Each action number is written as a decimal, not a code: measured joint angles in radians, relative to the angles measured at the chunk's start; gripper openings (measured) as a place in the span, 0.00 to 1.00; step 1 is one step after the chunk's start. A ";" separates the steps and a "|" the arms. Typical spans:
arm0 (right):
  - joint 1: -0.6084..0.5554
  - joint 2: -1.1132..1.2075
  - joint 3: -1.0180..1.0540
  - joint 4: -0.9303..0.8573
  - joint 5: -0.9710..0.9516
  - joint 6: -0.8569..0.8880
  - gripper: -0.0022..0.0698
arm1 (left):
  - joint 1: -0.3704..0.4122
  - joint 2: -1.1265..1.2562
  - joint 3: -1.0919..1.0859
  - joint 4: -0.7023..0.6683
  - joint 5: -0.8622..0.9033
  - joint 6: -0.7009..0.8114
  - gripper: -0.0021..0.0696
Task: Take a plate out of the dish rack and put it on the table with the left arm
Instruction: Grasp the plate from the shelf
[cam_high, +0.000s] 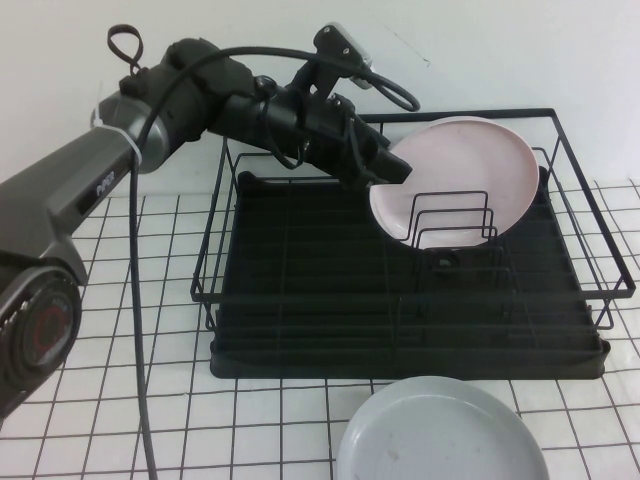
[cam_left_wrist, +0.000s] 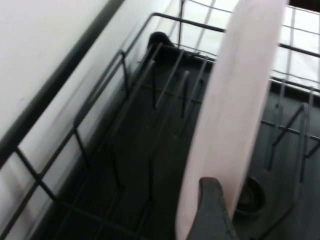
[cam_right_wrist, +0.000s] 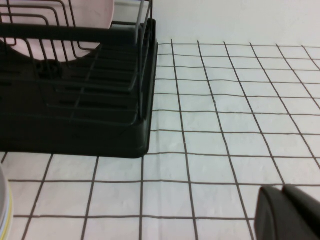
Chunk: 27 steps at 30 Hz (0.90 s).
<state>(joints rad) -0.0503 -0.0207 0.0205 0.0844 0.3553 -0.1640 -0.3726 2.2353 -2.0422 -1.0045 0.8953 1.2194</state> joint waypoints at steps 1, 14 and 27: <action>0.000 0.000 0.000 0.000 0.000 0.000 0.03 | 0.000 0.004 0.000 -0.002 -0.012 0.000 0.62; 0.000 0.000 0.000 0.000 0.000 0.000 0.03 | 0.000 0.038 0.000 -0.066 -0.076 0.010 0.61; 0.000 0.000 0.000 0.000 0.000 0.000 0.03 | 0.000 0.067 0.000 -0.112 -0.052 0.069 0.51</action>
<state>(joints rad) -0.0503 -0.0207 0.0205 0.0844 0.3553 -0.1640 -0.3726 2.3026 -2.0422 -1.1163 0.8436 1.2882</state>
